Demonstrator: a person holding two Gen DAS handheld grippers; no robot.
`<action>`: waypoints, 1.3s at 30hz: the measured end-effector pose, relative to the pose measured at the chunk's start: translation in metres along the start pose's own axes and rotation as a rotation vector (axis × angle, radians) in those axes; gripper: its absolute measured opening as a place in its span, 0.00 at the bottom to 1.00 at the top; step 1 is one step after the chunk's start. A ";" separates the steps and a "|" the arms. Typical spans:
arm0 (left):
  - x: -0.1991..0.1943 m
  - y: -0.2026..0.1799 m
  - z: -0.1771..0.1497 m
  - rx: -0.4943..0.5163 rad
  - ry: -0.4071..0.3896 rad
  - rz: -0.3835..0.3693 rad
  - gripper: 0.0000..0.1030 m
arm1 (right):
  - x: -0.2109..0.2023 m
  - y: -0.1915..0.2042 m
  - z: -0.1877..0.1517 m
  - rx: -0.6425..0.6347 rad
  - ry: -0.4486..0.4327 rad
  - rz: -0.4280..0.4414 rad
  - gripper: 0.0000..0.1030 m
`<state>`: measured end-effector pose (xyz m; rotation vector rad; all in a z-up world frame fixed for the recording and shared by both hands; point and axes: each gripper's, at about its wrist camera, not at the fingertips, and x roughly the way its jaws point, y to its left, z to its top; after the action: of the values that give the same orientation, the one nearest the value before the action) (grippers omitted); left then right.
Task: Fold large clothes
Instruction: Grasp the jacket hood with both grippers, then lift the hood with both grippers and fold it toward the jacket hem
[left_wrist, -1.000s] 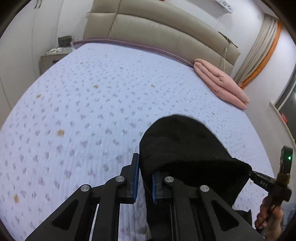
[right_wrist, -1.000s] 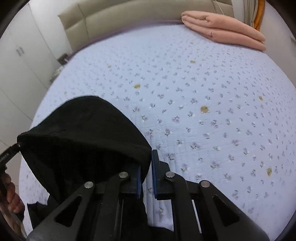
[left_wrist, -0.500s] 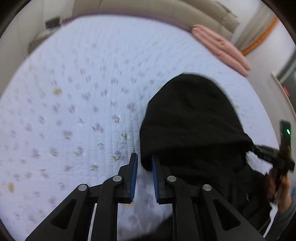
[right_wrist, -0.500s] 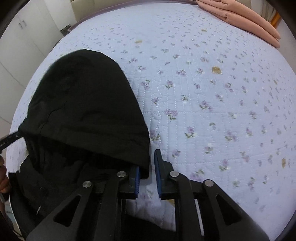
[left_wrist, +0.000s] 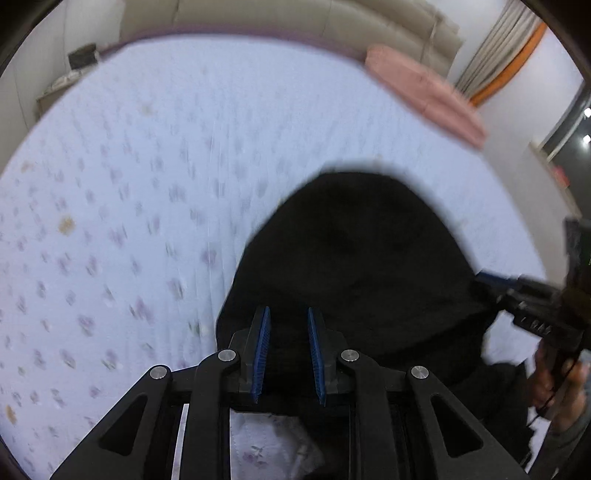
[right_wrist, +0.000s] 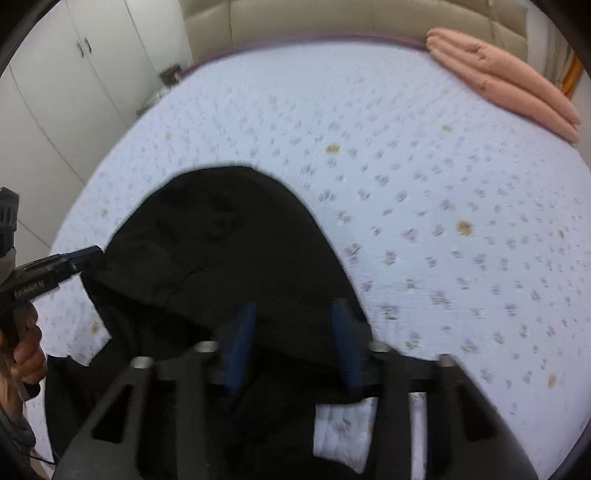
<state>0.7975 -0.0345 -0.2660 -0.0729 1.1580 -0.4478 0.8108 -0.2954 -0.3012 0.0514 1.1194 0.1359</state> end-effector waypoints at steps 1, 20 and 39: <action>0.009 0.001 -0.006 -0.002 0.025 -0.018 0.20 | 0.008 0.001 -0.003 -0.014 0.021 -0.009 0.33; -0.066 0.001 0.014 -0.007 -0.167 0.003 0.45 | -0.023 -0.039 -0.014 0.011 -0.050 0.062 0.63; 0.042 0.000 0.051 -0.036 0.070 -0.124 0.48 | 0.065 -0.040 0.043 0.021 0.060 0.283 0.41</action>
<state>0.8570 -0.0592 -0.2815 -0.1623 1.2350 -0.5428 0.8811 -0.3251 -0.3449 0.2259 1.1698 0.3810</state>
